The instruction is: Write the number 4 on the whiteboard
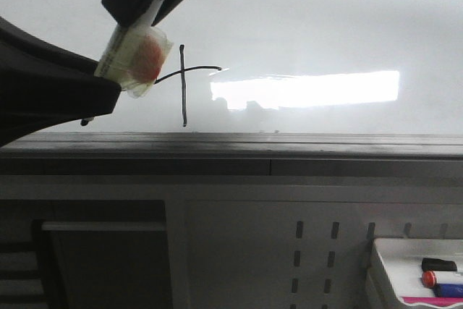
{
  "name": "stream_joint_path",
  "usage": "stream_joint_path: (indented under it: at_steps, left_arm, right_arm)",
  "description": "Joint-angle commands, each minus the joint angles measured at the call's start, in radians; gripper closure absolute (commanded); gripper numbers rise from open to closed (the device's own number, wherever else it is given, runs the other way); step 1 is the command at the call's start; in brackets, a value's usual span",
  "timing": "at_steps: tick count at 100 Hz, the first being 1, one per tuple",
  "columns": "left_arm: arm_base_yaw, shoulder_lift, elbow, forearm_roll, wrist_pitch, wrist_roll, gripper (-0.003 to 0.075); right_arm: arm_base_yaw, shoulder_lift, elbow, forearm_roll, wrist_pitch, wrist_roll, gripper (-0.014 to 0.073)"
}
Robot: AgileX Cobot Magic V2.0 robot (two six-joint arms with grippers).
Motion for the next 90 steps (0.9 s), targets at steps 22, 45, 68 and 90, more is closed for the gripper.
stream_joint_path:
  at_steps: [22, 45, 68, 90]
  left_arm:
    - [-0.003, -0.01, -0.028, -0.083, -0.073, -0.03, 0.0741]
    - [-0.003, -0.01, -0.032, -0.396, -0.034, -0.03, 0.0741]
    - [0.026, -0.004, -0.146, -0.652, 0.245, -0.03, 0.0741]
    - [0.112, 0.064, -0.295, -0.818, 0.459, -0.03, 0.0741]
  right_arm:
    - [0.001, -0.046, -0.029, 0.032, -0.126, -0.007, 0.0071]
    - [-0.016, -0.12, -0.029, 0.001, -0.276, -0.007, 0.0097]
    - [-0.033, -0.187, -0.029, 0.001, -0.285, -0.007, 0.0109]
    - [-0.033, -0.198, -0.029, 0.003, -0.269, -0.007, 0.0109]
